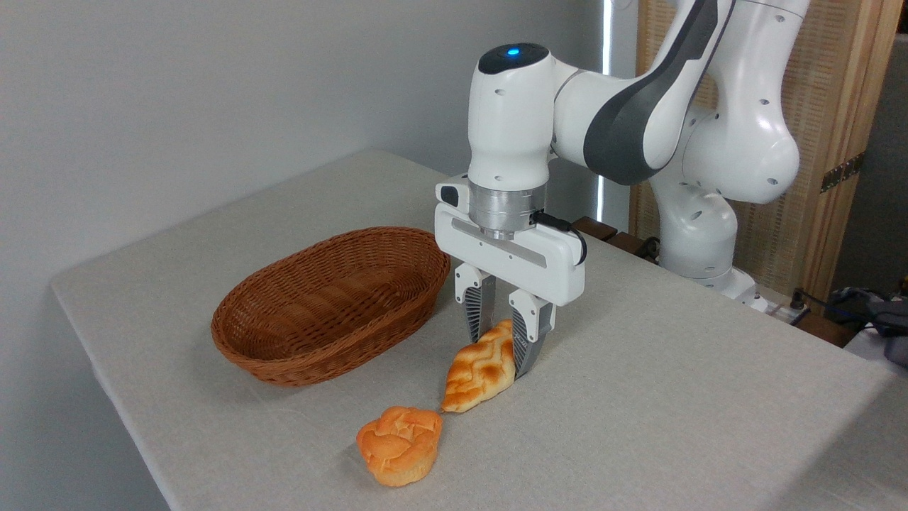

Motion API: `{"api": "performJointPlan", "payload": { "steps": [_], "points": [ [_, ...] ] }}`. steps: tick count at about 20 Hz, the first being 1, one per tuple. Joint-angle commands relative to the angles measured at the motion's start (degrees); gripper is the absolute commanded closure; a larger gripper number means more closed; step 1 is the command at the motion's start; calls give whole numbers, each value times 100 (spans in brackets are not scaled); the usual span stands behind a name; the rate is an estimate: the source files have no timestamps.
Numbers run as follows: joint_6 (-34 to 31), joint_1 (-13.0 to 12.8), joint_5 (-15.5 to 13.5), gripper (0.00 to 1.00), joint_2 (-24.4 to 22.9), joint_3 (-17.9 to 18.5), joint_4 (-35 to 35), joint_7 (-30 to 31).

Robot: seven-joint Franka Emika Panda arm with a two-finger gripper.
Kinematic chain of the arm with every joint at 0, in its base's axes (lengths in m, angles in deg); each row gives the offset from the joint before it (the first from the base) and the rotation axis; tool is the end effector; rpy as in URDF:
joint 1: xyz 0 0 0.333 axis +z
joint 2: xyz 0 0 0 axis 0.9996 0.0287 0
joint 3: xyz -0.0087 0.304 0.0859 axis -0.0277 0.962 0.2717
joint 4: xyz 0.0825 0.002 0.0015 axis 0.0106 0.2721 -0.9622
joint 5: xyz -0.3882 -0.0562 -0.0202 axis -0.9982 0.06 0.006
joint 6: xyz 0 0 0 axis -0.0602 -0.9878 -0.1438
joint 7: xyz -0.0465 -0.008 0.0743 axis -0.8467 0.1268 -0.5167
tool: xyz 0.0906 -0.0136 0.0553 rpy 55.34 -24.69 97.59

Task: Put bread into the basket
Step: 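Lower the gripper around the braided loaf and close on it, then lift the braided loaf and carry it over the basket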

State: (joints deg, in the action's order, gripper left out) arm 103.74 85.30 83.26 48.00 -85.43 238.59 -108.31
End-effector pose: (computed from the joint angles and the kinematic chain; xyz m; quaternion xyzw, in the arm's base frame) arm 0.3921 0.0025 0.3920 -0.9426 0.3260 -0.0701 0.0153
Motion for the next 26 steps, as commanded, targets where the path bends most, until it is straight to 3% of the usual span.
{"api": "performJointPlan", "payload": {
  "steps": [1,4,9,13,17,19,21,24,26],
  "points": [
    [129,-20,79,45,40,97,-39,-30],
    [-64,-2,70,45,13,97,-170,-21],
    [-942,-2,-44,45,40,97,-899,-12],
    [-2268,-2,-527,45,31,79,-1786,-4],
    [-2297,-11,-1316,45,74,18,-2183,32],
    [-2297,-19,-1581,44,276,-95,-2402,67],
    [-2280,-20,-1810,44,513,-516,-2508,233],
    [-2201,-11,-1776,45,1459,-1210,-3165,680],
    [-2043,-28,-1645,45,2163,-1414,-3780,1216]
  ]
}}
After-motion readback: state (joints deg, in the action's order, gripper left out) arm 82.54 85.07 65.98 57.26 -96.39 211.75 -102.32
